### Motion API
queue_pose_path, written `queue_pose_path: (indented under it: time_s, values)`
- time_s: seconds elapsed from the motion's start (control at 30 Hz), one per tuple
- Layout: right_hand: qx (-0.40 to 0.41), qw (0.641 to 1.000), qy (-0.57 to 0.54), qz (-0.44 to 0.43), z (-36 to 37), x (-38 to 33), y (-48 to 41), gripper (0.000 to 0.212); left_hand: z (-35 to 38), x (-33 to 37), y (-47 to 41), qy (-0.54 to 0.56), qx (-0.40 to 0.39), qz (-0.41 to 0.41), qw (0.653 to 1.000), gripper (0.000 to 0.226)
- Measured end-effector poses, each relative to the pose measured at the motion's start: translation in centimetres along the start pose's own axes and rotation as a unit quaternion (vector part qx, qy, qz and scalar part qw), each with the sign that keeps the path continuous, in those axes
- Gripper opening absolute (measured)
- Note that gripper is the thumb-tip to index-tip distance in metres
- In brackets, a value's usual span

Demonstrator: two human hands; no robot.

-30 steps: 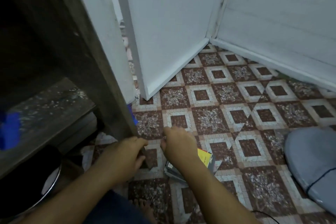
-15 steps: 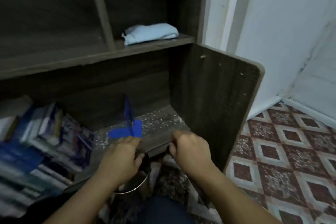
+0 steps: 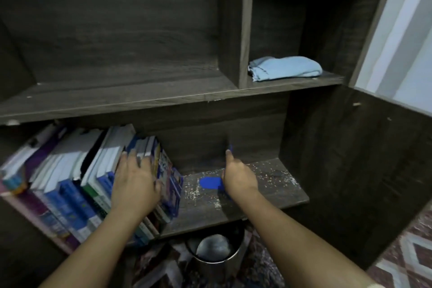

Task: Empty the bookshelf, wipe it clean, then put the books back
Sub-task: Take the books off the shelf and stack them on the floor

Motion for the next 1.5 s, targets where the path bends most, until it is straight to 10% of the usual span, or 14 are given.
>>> queue_pose_path:
  time_s: [0.43,1.0,1.5]
  values:
    - [0.025,0.991,-0.087,0.101,-1.9,5.5,-0.6,0.023,2.4,5.7,-0.2,0.045,0.020,0.029,0.998,0.073]
    - [0.086,0.989,-0.055,0.108,-4.8,22.1,11.8,0.031,12.7,24.6,3.5,0.146,-0.201,0.212,0.945,0.050]
    - [-0.086,0.988,-0.020,0.126,12.2,26.0,9.6,0.023,16.8,26.1,3.1,0.157,-0.138,0.278,0.937,0.051]
Point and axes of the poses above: each hand's wrist, its own y-axis away from the middle knuckle, its own z-axis out of the palm, x = y × z, the point moved 9 cm from there along -y, towards the middle knuckle, and after that the axes turned 10 degrees about z, right-handed, at the moved point
